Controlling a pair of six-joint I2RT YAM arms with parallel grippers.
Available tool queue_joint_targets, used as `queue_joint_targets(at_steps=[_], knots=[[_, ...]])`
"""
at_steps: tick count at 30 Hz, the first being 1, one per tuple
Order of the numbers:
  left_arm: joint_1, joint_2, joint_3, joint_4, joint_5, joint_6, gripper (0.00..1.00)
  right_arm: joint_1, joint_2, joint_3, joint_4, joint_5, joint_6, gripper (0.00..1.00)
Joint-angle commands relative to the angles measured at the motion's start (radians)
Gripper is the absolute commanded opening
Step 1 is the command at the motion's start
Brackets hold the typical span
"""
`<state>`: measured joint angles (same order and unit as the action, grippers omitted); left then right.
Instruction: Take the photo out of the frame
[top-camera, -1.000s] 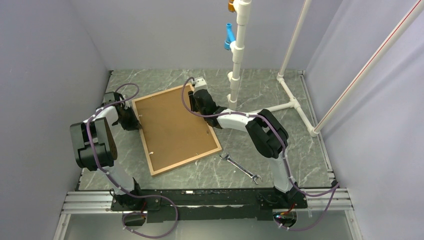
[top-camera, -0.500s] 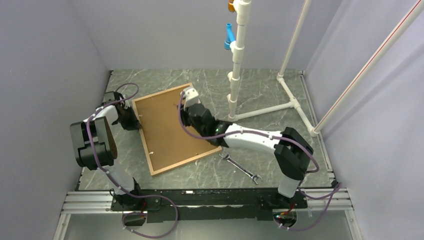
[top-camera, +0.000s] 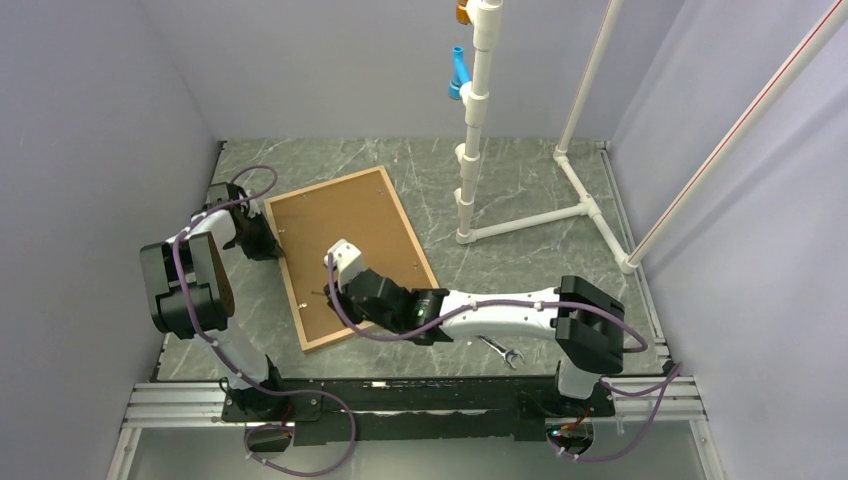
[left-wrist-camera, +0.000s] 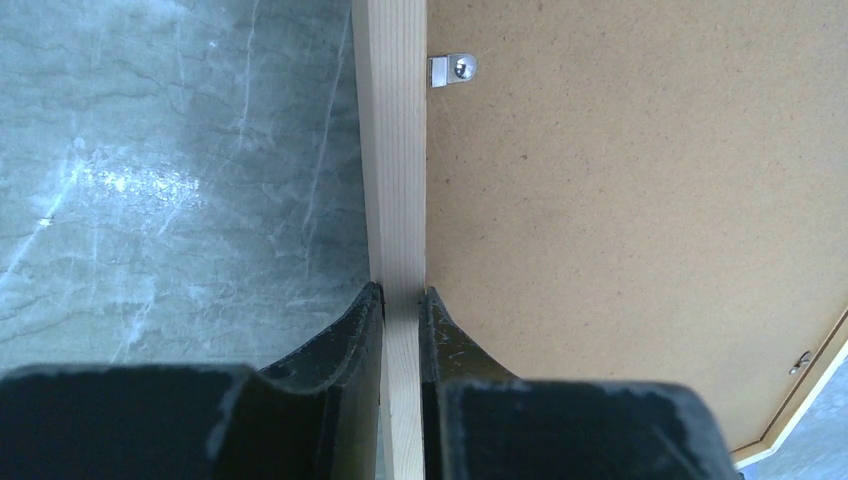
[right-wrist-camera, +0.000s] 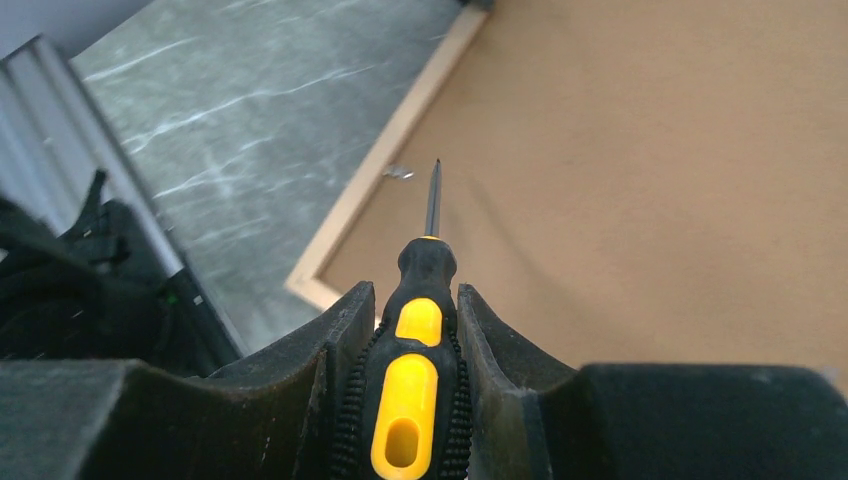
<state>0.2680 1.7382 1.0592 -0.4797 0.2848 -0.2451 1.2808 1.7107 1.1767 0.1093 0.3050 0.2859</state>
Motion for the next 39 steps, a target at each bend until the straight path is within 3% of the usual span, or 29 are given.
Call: queue_joint_targets(at_steps=[1, 12, 39], knots=[[-0.005, 0.018, 0.031, 0.004, 0.046, 0.015, 0.0, 0.047, 0.011, 0.047, 0.03, 0.006, 0.029, 0.0], [-0.004, 0.016, 0.032, 0.004, 0.054, 0.014, 0.0, 0.13, 0.129, 0.14, -0.039, 0.144, 0.0, 0.0], [-0.003, 0.018, 0.031, 0.006, 0.063, 0.013, 0.0, 0.138, 0.227, 0.186, 0.003, 0.14, -0.004, 0.0]])
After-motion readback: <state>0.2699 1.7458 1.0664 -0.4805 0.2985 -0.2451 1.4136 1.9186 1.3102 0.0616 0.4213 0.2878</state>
